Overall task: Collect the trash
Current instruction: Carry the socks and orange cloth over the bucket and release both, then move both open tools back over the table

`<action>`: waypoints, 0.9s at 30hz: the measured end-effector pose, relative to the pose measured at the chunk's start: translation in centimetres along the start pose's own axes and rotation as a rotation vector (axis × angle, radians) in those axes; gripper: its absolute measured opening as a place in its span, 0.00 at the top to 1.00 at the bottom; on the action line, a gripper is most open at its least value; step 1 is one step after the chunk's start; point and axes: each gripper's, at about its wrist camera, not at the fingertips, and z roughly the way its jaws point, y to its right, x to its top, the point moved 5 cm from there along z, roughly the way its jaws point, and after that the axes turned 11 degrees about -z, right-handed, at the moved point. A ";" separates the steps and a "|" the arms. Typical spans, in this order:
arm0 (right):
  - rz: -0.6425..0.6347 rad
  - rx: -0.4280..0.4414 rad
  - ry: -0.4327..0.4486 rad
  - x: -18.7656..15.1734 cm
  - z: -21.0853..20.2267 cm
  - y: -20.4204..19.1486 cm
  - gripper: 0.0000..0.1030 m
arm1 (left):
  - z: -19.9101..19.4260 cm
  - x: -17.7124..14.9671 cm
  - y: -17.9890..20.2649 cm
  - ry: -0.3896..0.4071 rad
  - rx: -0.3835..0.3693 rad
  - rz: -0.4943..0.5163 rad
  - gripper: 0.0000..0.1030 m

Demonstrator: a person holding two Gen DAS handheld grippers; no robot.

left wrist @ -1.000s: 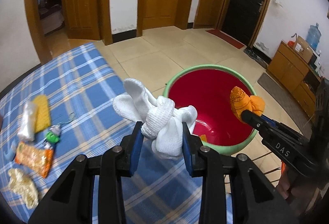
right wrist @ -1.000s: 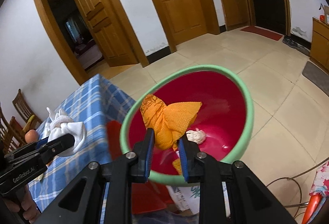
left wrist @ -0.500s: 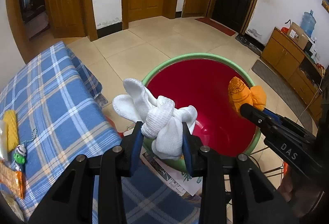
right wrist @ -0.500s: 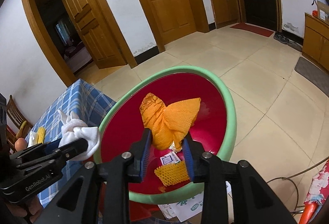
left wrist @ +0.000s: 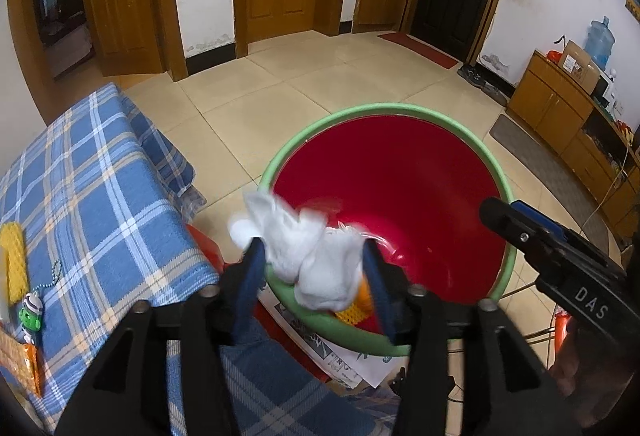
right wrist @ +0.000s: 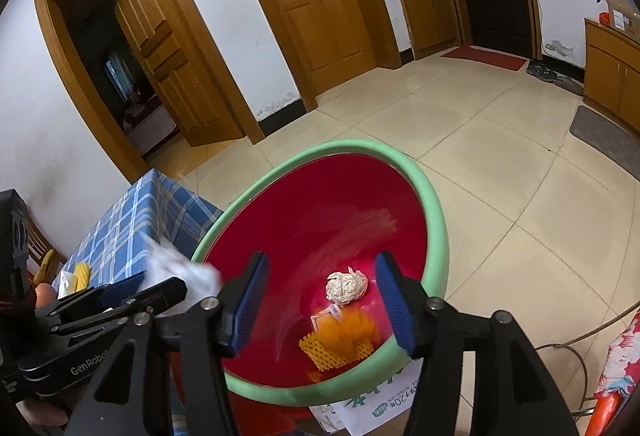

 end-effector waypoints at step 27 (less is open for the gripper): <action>-0.035 0.082 0.035 -0.3 -3.5 -4.6 0.28 | -8.4 -1.2 -6.7 0.120 0.100 -0.156 0.37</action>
